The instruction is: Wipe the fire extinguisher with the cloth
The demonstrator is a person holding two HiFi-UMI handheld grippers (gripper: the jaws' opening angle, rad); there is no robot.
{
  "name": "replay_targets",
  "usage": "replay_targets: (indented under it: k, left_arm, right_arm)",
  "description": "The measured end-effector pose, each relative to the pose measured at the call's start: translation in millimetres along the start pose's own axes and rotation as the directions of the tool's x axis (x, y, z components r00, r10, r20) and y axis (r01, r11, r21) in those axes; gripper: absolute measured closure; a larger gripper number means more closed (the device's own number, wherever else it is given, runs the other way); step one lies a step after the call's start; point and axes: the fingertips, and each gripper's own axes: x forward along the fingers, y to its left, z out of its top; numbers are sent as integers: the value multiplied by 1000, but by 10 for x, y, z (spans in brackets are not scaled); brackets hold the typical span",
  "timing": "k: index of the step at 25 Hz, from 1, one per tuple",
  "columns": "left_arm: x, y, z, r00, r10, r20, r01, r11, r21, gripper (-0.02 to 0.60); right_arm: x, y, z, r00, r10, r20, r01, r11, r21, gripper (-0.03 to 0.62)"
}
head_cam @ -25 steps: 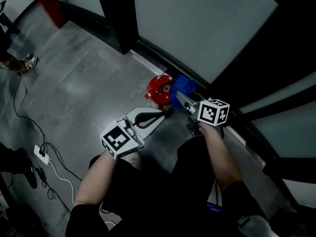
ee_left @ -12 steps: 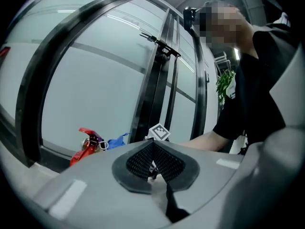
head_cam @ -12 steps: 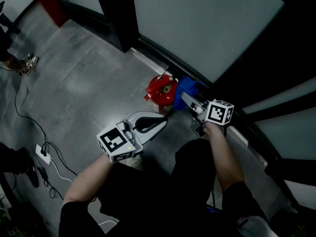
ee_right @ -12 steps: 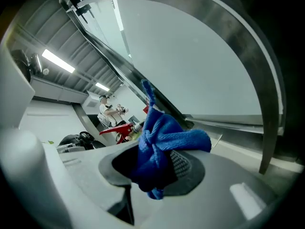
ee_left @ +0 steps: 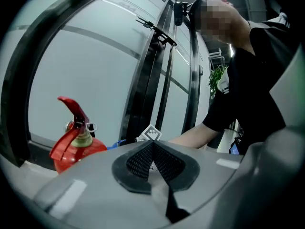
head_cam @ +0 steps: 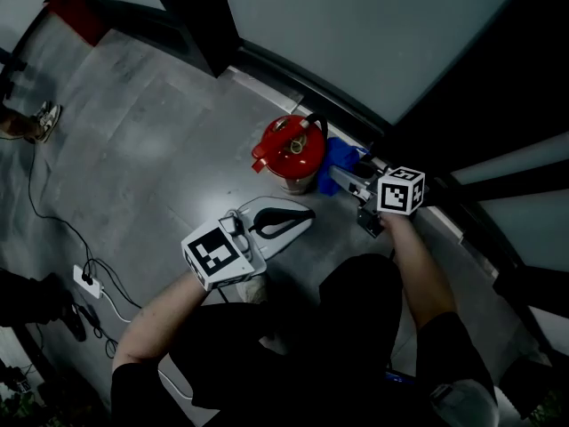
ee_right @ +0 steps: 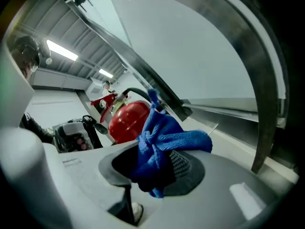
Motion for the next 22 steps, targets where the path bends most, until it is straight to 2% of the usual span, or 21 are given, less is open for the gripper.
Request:
replay_targets:
  k: [6, 10, 16, 22]
  left_arm:
    - [33, 36, -236, 1000, 4, 20, -1, 991, -132, 575]
    - [95, -17, -354, 999, -26, -20, 24, 992, -120, 574]
    - [217, -73, -517, 997, -57, -53, 51, 992, -116, 575]
    - [219, -55, -650, 994, -55, -89, 45, 992, -118, 575]
  right_arm:
    - [101, -146, -231, 996, -24, -81, 18, 997, -77, 459]
    - [156, -282, -408, 986, -73, -149, 52, 989, -140, 459]
    - [234, -517, -706, 970, -119, -212, 93, 987, -130, 459]
    - [353, -770, -1062, 937, -198, -289, 163, 977, -141, 459]
